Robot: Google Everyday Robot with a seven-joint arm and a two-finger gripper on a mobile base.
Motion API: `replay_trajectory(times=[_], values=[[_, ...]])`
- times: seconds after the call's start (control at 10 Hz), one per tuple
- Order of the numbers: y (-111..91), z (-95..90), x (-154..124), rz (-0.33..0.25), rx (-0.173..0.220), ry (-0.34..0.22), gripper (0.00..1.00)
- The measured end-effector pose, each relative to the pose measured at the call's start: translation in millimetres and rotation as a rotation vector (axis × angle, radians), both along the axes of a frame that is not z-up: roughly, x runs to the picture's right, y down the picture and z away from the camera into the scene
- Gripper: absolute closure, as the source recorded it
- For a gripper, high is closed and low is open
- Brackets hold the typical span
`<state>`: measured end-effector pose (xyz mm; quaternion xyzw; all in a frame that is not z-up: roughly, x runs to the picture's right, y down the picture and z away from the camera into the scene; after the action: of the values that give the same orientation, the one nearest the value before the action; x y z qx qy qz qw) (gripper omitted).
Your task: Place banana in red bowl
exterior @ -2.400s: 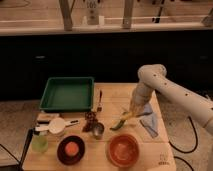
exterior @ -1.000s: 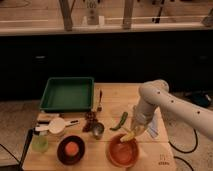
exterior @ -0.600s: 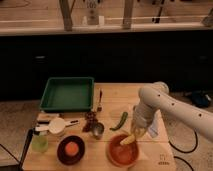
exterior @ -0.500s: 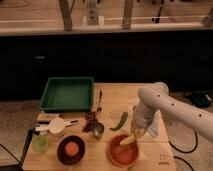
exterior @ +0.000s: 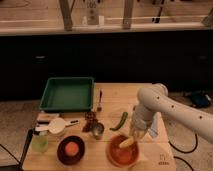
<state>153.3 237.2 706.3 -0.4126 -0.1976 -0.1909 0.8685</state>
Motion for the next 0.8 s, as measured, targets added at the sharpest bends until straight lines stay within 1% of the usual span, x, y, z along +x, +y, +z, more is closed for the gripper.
replay_trajectory(times=[0.2,0.7,0.8], values=[[1.2,-2.1,-0.5,-0.003,0.0,-0.004,0.91],[4.5,-5.8,-3.4,-0.01,0.0,-0.017,0.9],[4.8,-6.5,-3.5,-0.01,0.002,-0.02,0.83]])
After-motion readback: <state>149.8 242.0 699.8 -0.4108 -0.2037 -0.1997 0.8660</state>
